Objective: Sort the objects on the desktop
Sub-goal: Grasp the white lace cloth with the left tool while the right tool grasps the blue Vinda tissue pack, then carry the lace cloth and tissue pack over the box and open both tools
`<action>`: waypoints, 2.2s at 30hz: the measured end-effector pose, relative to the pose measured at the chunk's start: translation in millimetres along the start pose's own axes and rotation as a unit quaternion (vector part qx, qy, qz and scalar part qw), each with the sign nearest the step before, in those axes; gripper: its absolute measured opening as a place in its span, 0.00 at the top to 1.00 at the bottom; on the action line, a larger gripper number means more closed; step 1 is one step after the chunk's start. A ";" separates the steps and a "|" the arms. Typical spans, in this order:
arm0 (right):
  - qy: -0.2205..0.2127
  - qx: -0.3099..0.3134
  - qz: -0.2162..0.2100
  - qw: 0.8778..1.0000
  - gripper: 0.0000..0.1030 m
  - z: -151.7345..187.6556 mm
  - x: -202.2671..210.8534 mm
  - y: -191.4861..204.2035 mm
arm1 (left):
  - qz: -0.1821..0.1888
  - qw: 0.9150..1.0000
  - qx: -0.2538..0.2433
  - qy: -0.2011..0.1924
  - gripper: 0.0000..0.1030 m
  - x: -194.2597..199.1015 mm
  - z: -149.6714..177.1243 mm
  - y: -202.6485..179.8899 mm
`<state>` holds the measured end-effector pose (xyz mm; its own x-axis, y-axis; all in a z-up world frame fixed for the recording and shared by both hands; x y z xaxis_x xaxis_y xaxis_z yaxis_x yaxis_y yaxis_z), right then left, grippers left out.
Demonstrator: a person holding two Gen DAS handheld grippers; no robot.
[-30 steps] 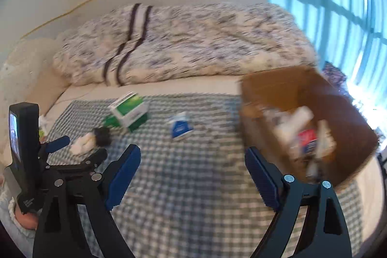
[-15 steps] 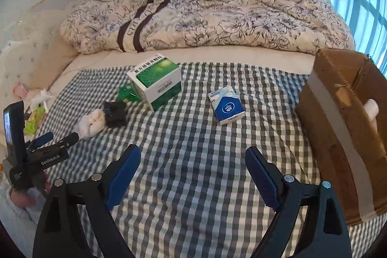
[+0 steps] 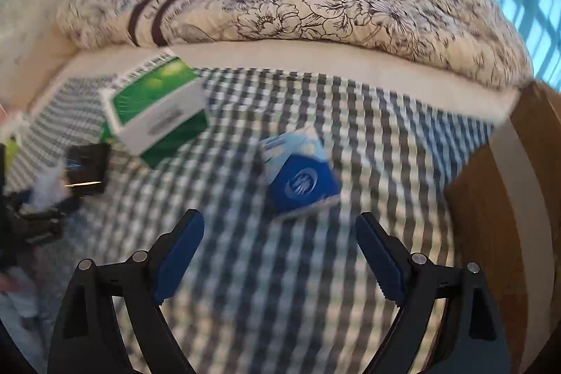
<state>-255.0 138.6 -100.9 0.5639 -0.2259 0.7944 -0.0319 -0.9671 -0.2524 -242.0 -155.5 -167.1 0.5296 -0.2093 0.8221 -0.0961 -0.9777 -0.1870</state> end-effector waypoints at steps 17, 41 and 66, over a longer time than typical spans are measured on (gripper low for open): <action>0.020 0.047 0.094 0.994 0.50 1.6 -38.5 27.5 | 0.045 0.998 0.031 -0.024 0.75 16.9 -4.8 10.8; -0.028 -0.026 0.004 0.999 0.50 68.8 110.0 -33.9 | 0.083 0.993 -0.069 -0.036 0.75 119.7 32.8 -134.6; -0.050 -0.165 0.076 0.982 0.50 79.2 162.9 -264.0 | 0.235 0.944 -0.228 -0.025 0.75 137.2 -19.5 -425.5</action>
<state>-89.3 366.4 51.3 0.6101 -0.3739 0.6985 -0.3787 -0.9120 -0.1574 -144.9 231.4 35.7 0.3758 -0.6330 0.6768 -0.6777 -0.6858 -0.2652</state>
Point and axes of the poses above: each gripper's, at about its wrist camera, not at the fingertips, and x roughly against the way its jaws point, y to its left, z to its underside, the point moved 2 cm from there along -x, roughly the way its jaws point, and after that the axes turned 15 degrees about z, right-handed, at the moved point
